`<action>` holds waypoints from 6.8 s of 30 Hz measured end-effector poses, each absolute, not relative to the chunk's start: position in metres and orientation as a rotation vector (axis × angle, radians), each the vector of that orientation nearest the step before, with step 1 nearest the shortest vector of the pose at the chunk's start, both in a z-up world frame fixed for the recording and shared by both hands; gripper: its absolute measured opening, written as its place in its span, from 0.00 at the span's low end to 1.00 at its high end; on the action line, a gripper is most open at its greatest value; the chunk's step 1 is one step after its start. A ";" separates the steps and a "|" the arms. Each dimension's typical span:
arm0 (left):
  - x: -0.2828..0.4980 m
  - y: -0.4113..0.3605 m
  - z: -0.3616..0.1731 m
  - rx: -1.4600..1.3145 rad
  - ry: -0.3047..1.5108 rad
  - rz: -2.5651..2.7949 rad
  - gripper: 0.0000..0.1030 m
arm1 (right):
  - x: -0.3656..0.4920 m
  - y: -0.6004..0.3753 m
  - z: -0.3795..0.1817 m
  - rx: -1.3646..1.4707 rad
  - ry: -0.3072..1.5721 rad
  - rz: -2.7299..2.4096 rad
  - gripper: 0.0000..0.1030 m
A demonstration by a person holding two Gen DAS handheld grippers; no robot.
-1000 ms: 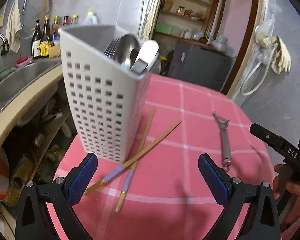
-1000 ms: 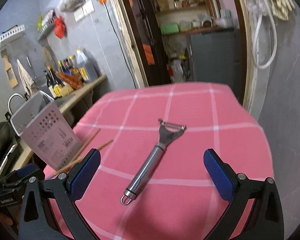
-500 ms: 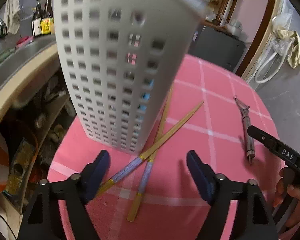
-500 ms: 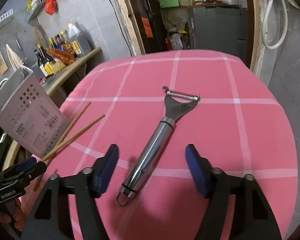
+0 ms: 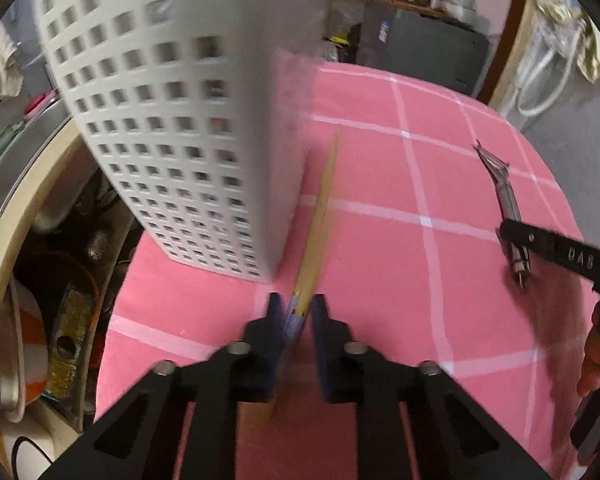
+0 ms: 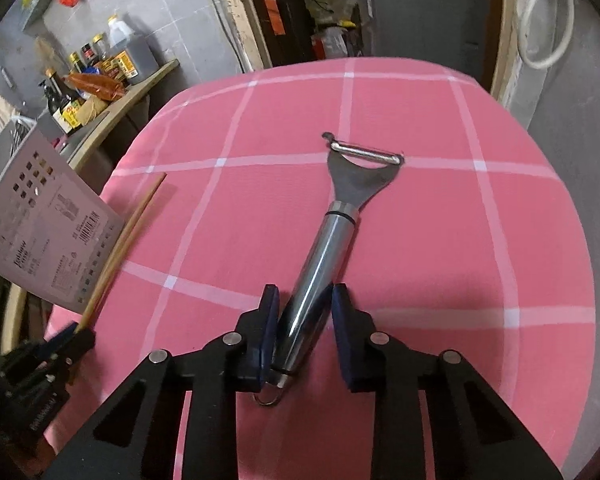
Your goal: Organize utensils
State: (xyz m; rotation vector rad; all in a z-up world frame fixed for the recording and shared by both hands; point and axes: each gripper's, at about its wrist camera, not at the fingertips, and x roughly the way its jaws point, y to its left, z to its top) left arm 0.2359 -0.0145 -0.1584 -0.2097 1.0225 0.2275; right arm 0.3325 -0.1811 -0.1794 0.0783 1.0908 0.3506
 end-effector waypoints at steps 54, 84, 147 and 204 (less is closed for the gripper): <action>0.264 -0.033 -0.162 -0.364 1.269 -0.037 0.07 | 0.342 -0.169 -0.176 -0.073 1.352 0.491 0.32; 0.196 0.003 -0.018 -0.443 0.731 -0.282 0.07 | 0.263 -0.219 -0.058 0.286 0.794 0.556 0.16; 0.229 0.122 -0.030 -0.395 0.226 -0.141 0.08 | 0.289 -0.057 -0.051 0.326 0.312 0.738 0.18; 0.142 0.082 0.045 -0.278 0.348 0.053 0.99 | 0.195 -0.177 0.048 0.208 0.309 0.383 0.99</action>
